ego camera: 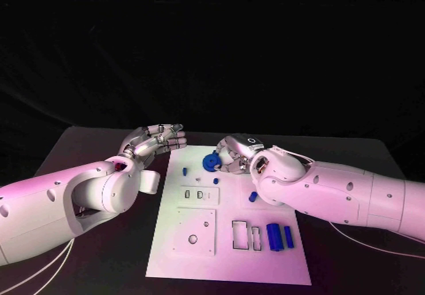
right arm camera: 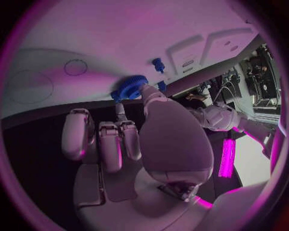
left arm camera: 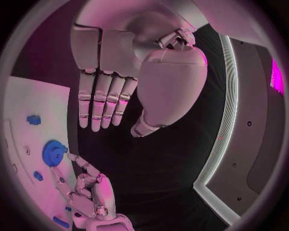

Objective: Assemble the parts on the task board

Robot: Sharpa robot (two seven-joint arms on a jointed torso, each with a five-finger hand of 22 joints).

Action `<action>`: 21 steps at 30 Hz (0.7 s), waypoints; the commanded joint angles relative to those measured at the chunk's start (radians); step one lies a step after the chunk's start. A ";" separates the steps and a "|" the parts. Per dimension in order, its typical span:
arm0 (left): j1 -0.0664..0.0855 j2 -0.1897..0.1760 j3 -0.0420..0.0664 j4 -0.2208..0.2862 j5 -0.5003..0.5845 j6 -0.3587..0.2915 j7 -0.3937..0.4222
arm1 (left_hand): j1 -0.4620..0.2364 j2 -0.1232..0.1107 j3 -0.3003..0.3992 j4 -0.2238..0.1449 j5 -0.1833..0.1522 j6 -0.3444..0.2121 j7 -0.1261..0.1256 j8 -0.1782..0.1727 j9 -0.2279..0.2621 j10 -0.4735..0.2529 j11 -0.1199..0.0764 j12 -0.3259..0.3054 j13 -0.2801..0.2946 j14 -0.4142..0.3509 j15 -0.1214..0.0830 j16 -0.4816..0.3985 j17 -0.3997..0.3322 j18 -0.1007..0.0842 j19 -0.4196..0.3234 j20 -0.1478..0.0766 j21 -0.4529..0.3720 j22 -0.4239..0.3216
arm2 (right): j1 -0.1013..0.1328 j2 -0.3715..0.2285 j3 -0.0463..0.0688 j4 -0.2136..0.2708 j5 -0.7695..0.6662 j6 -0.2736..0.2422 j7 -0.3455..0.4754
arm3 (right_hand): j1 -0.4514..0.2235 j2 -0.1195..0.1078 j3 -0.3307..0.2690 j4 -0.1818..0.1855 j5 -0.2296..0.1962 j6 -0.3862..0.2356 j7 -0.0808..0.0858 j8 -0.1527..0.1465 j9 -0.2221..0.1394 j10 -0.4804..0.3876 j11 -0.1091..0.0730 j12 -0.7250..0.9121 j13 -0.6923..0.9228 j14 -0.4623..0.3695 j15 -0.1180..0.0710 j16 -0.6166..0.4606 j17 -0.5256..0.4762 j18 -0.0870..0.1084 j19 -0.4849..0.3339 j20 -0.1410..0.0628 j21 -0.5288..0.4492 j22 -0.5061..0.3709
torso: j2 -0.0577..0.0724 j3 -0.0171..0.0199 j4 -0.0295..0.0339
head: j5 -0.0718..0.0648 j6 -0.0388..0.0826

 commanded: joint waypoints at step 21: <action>0.001 0.002 0.001 -0.002 0.000 0.015 0.002 | -0.011 0.001 0.006 -0.002 0.005 -0.008 0.047 -0.004 0.001 -0.004 0.003 -0.005 0.001 -0.007 0.002 -0.004 0.002 0.001 -0.010 0.000 -0.005 -0.001 | 0.001 0.009 0.000 -0.008 0.141 0.065 0.033 | -0.083 0.041 0.000 0.001 0.031 0.020 -0.004 0.015 -0.013 0.040 0.001 0.014 0.169 0.102 0.000 0.006 0.263 -0.013 0.009 -0.001 0.003 0.011 | 0.001 -0.0012 0.0003 | -0.002 0.000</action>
